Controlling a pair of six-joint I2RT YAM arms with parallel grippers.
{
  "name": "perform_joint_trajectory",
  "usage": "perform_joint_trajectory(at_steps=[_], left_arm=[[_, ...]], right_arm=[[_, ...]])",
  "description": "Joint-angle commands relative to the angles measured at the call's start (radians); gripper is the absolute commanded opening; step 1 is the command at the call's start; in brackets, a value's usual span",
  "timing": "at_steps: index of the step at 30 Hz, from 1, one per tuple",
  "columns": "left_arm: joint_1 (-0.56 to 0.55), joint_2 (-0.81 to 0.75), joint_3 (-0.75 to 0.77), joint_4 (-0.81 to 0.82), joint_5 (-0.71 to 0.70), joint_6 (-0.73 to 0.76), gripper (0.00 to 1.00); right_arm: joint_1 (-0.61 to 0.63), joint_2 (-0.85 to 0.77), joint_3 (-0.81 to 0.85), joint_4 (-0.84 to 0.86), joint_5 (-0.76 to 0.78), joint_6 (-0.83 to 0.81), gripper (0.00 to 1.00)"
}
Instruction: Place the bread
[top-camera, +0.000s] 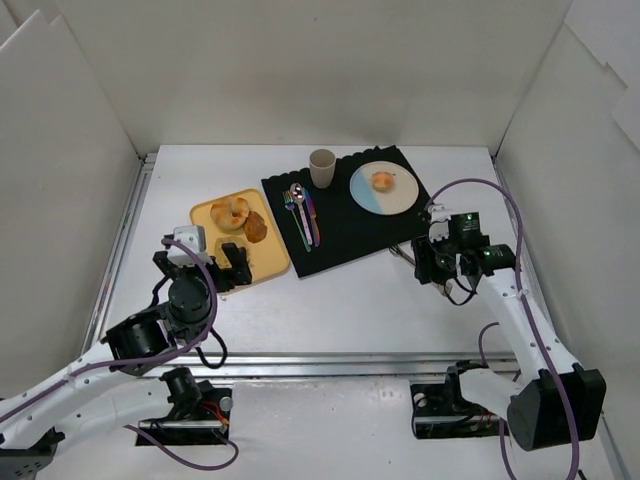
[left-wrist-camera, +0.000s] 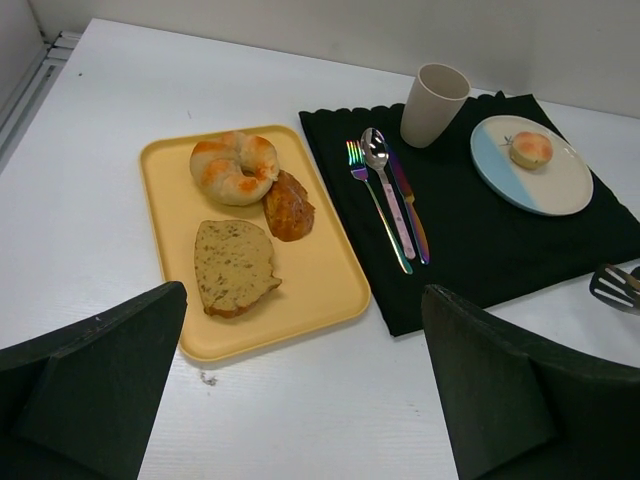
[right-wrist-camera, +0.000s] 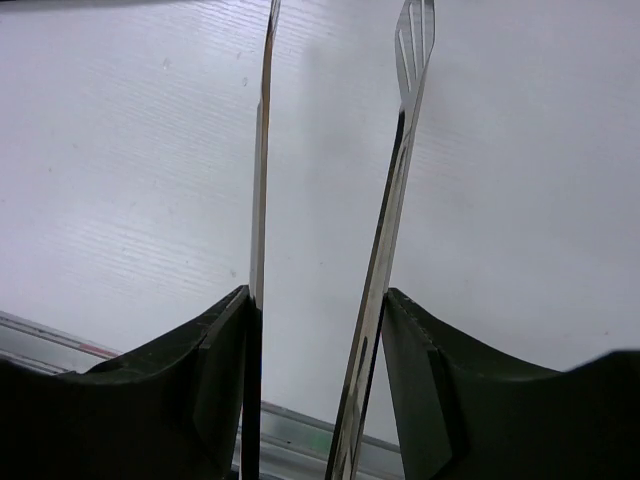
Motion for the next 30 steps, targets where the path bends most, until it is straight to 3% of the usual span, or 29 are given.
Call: perform_joint_trajectory(at_steps=[1, 6, 13, 30], left_arm=[[-0.015, 0.012, 0.015, 0.065, 0.039, 0.018, 1.00], [-0.015, -0.003, 0.014, 0.065, 0.053, 0.018, 1.00], [-0.015, -0.024, 0.001, 0.077, 0.051, 0.023, 1.00], [-0.015, -0.020, 0.001, 0.076, 0.042, 0.026, 1.00]], right_arm=[[0.019, -0.092, 0.012, 0.033, -0.002, -0.082, 0.48], [0.051, -0.094, 0.027, -0.050, 0.154, -0.166, 0.53], [0.099, 0.107, 0.069, -0.106, 0.118, -0.217, 0.52], [0.160, 0.219, 0.007, -0.114, 0.282, -0.246, 0.56]])
